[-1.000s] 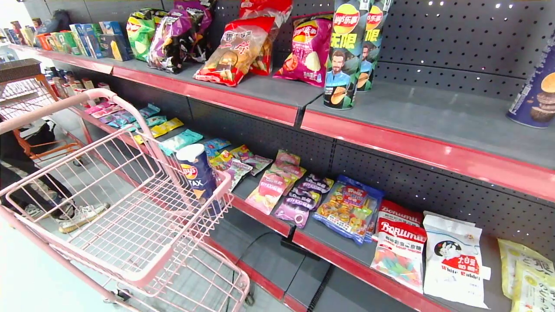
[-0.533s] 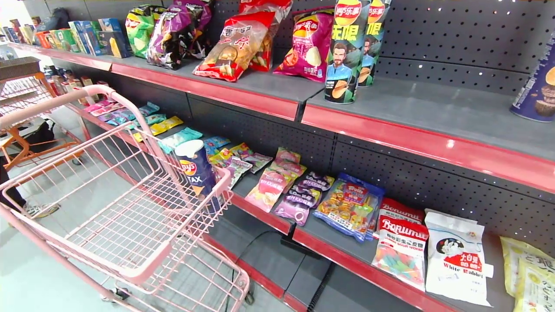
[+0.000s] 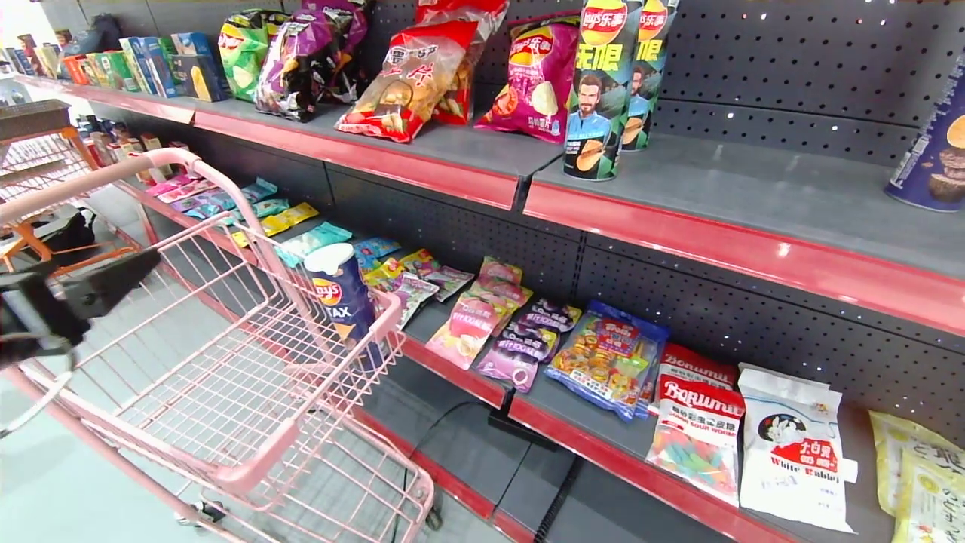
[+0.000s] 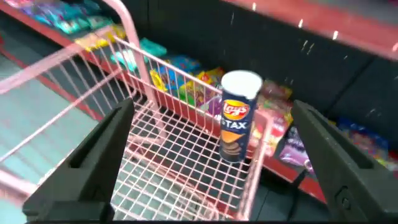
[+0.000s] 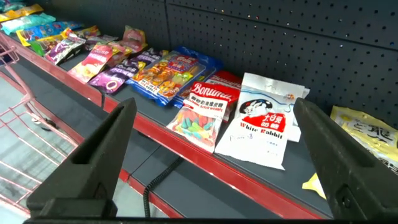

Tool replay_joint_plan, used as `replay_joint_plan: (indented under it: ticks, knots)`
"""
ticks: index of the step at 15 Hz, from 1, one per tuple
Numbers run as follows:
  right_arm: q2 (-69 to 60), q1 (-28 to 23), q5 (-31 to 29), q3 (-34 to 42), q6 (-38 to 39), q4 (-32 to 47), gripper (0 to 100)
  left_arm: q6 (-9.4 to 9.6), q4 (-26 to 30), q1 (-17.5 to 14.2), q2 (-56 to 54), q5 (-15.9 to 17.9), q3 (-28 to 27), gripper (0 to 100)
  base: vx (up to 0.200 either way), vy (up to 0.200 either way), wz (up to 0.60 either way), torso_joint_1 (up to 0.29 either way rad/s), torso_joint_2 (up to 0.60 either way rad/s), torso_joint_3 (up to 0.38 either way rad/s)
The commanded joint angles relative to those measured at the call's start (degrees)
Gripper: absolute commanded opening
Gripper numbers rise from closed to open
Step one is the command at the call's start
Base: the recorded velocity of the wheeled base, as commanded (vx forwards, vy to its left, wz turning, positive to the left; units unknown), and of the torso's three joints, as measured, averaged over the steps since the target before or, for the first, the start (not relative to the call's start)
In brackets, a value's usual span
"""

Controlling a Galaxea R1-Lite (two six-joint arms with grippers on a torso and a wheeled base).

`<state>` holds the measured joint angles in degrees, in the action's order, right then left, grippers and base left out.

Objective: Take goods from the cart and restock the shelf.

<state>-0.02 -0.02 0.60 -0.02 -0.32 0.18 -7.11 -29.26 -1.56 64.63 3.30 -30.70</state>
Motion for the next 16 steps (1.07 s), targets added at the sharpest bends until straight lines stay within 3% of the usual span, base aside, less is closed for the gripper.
replay_joint_plan:
  ticks: [1, 3, 6, 7, 10, 16]
  knots:
    - [0.02, 0.02, 0.02, -0.06, -0.03, -0.01, 100, 2.62, -16.45, -2.31, 31.25, 4.52, -2.26, 100, 0.000, 0.000, 0.00, 0.000, 0.00, 0.000]
    - [0.02, 0.02, 0.02, 0.02, -0.03, -0.01, 100, 2.89, -21.19, -0.81, 36.53, 7.24, -3.05, 100, 0.000, 0.000, 0.00, 0.000, 0.00, 0.000]
    - [0.02, 0.02, 0.11, -0.06, -0.12, -0.01, 100, 2.89, -24.36, 1.30, 41.98, 7.59, -4.72, 100, 0.000, 0.000, 0.00, 0.000, 0.00, 0.000]
    - [0.02, 0.02, 0.11, 0.02, -0.12, -0.01, 100, 2.89, -25.41, 3.32, 44.17, 7.68, -5.95, 100, 0.000, 0.000, 0.00, 0.000, 0.00, 0.000]
    - [0.02, -0.06, 0.11, -0.06, -0.12, -0.01, 100, 2.89, -25.32, 6.83, 47.07, 8.30, -8.94, 100, 0.000, 0.000, 0.00, 0.000, 0.00, 0.000]
    - [0.02, 0.02, 0.11, -0.06, -0.21, -0.01, 100, 2.98, -25.15, 9.12, 53.49, 8.56, -17.47, 100, 0.000, 0.000, 0.00, 0.000, 0.00, 0.000]
